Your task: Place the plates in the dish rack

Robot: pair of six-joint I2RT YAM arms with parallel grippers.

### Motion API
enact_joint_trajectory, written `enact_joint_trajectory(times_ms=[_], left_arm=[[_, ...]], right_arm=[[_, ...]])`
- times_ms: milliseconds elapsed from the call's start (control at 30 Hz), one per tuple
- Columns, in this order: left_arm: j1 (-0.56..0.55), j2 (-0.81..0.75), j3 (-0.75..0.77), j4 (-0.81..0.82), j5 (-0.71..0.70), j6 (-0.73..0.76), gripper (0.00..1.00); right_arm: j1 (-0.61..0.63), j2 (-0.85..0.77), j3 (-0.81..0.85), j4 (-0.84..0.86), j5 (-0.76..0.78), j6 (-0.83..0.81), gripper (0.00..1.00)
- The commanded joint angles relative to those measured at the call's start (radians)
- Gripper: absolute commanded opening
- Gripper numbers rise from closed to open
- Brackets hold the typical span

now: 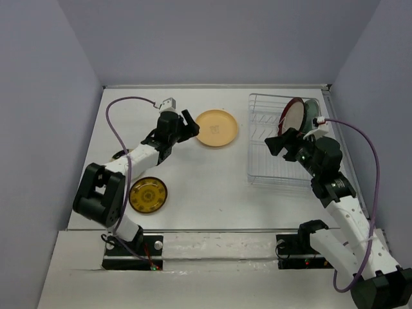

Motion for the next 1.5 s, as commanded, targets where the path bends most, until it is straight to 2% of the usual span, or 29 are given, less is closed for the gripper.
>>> enact_joint_trajectory(times_ms=[0,133,400,533,567,667,700,867,1000,1133,1233,1467], left_arm=[[-0.006,0.131,0.152,-0.022,-0.163,0.091,0.77],[-0.004,0.313,0.281,-0.088,-0.180,0.138,0.73],[0.012,0.491,0.445,-0.120,-0.114,0.172,0.57],[0.012,0.565,0.493,-0.158,-0.134,0.184,0.34],[0.016,0.570,0.494,-0.161,-0.134,0.186,0.25],[0.019,0.554,0.479,-0.158,-0.156,0.183,0.06],[0.022,0.541,0.456,-0.152,-0.154,0.181,0.06],[0.025,0.273,0.306,-0.059,-0.171,0.172,0.06],[0.025,0.044,0.098,0.006,-0.147,0.151,0.06],[-0.014,-0.237,-0.053,-0.014,-0.200,0.152,0.06],[-0.040,-0.419,-0.162,-0.013,-0.153,0.114,0.06],[-0.064,-0.654,-0.288,-0.040,-0.053,0.102,0.06]], right_arm=[[0.012,-0.051,-0.031,0.112,-0.142,0.040,0.96],[0.012,-0.052,-0.054,0.130,-0.187,0.031,0.95],[0.021,-0.041,-0.097,0.176,-0.231,0.031,0.94],[0.021,-0.022,-0.106,0.187,-0.237,0.026,0.93],[0.021,-0.018,-0.105,0.187,-0.240,0.023,0.93],[0.021,-0.006,-0.099,0.188,-0.265,0.010,0.93],[0.021,0.012,-0.089,0.192,-0.277,0.005,0.92],[0.032,0.086,-0.046,0.213,-0.390,-0.012,0.92],[0.068,0.146,-0.017,0.283,-0.452,-0.007,0.92],[0.128,0.204,0.064,0.244,-0.444,-0.053,0.94],[0.177,0.245,0.118,0.219,-0.406,-0.063,0.95],[0.340,0.354,0.233,0.212,-0.373,-0.093,0.98]])
